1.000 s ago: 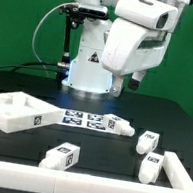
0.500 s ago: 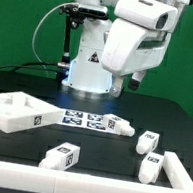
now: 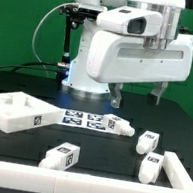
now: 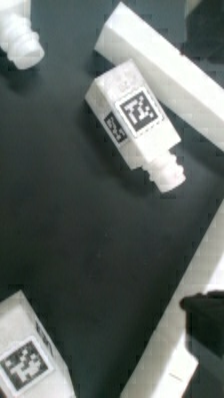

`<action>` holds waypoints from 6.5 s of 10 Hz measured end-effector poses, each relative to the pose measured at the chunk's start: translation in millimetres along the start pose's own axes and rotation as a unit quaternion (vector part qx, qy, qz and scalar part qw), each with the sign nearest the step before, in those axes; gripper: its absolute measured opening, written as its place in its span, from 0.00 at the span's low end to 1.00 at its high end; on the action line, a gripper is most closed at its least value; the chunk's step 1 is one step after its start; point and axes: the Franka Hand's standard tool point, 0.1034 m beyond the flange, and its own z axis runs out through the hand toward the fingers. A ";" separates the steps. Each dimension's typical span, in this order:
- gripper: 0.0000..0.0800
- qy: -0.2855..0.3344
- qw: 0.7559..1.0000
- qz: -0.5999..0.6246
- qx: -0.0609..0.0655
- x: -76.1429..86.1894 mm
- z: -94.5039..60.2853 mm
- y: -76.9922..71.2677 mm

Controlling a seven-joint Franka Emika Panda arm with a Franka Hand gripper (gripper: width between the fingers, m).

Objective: Assemble one leg

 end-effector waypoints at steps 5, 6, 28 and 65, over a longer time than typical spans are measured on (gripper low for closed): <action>0.81 0.016 0.995 0.101 0.001 7.8 4.6 -3.6; 0.81 0.026 0.986 0.165 0.005 13.1 8.9 -5.9; 0.81 0.024 0.918 0.396 0.031 36.5 104.9 -20.3; 0.36 0.030 0.969 0.245 -0.016 -170.9 121.7 -37.6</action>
Offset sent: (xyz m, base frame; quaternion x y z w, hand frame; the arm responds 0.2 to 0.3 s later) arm 0.0000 0.0000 0.0000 0.0000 0.0000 0.0000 1.0000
